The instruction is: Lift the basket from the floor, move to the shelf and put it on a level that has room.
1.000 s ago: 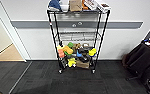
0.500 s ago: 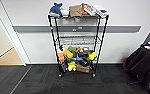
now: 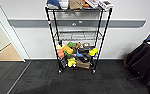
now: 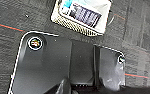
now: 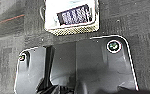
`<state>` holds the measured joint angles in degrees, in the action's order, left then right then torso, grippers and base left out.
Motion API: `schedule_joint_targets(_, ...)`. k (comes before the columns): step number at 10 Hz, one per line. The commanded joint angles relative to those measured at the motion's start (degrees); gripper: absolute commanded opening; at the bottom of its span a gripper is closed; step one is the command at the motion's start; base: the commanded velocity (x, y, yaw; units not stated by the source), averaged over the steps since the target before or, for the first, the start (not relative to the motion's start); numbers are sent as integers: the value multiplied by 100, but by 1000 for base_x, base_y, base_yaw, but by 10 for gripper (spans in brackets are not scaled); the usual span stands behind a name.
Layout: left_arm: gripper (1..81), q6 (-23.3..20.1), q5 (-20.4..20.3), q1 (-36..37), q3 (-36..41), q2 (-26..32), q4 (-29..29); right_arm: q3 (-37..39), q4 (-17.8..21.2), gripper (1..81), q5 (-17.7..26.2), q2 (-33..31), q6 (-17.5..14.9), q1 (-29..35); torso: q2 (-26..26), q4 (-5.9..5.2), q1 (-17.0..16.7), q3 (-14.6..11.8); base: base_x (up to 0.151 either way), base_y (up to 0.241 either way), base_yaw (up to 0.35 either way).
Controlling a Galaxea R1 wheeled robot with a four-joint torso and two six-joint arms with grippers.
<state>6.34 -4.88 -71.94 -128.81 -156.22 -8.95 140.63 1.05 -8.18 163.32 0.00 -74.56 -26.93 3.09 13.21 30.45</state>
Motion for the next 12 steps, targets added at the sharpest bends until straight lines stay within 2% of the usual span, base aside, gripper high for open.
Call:
schedule_joint_targets(1,811,25,277,351,-31,38,-28,60,9,811,264,-77,-8,287,-553,0,356,519,0,0,0)
schedule_joint_targets(2,811,25,285,412,-75,29,-37,69,1,811,264,-69,-9,305,-748,0,480,162,0,0,0)
schedule_joint_targets(3,811,34,285,482,-110,20,-46,69,1,811,264,-60,-9,340,-905,0,585,289,0,0,0)
schedule_joint_targets(5,811,43,329,649,-136,12,-134,77,9,811,273,-77,-9,428,-1216,0,782,376,0,0,0)
schedule_joint_targets(12,811,157,330,747,-154,-32,-160,113,62,811,282,-77,0,516,-2579,0,1643,387,0,0,0)
